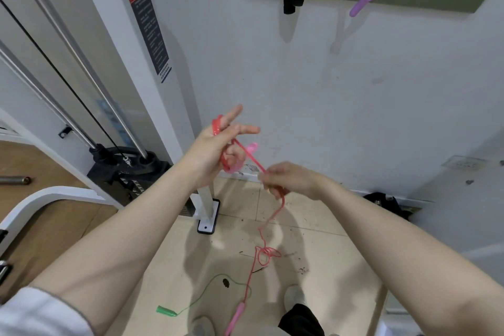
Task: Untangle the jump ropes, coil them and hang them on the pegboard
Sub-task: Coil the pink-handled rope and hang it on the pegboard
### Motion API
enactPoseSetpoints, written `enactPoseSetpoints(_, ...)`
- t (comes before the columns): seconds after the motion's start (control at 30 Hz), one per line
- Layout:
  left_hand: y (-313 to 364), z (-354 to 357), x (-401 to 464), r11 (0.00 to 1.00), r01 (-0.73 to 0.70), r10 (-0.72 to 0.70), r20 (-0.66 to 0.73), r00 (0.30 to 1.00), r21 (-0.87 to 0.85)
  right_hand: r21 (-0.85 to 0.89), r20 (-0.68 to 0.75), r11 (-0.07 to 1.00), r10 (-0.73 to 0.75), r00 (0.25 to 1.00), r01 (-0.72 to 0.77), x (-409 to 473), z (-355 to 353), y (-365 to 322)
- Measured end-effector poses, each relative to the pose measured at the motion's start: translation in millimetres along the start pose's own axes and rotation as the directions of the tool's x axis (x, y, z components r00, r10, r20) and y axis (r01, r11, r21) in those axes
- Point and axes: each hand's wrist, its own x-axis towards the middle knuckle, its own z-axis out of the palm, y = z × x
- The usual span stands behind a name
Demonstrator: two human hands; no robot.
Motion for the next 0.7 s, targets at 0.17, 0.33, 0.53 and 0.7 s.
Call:
enactPoseSetpoints(0.17, -5.0, -28.8, 13.1, 0.997, 0.076, -0.068, -0.303, 0.951, 0.014, -0.135, 0.326, 0.974, 0.216, 0.921, -0.181, -8.7, 3.9, 4.2)
enactPoseSetpoints(0.33, -19.5, -55.1, 16.6, 0.970, 0.090, 0.003, -0.384, 0.923, 0.225, -0.149, 0.432, 0.989, 0.051, 0.900, 0.016, -26.1, 1.6, -40.7)
enactPoseSetpoints(0.53, -9.9, -25.5, 2.4, 0.904, 0.266, -0.326, 0.138, 0.935, 0.334, 0.121, -0.198, 0.908, -0.373, 0.907, 0.400, -23.8, -27.6, -89.6)
enactPoseSetpoints(0.7, 14.3, 1.7, -1.6, 0.973, 0.221, -0.217, 0.621, 0.753, 0.072, 0.207, -0.358, 0.905, -0.284, 0.889, 0.373, 1.4, -29.5, -75.0)
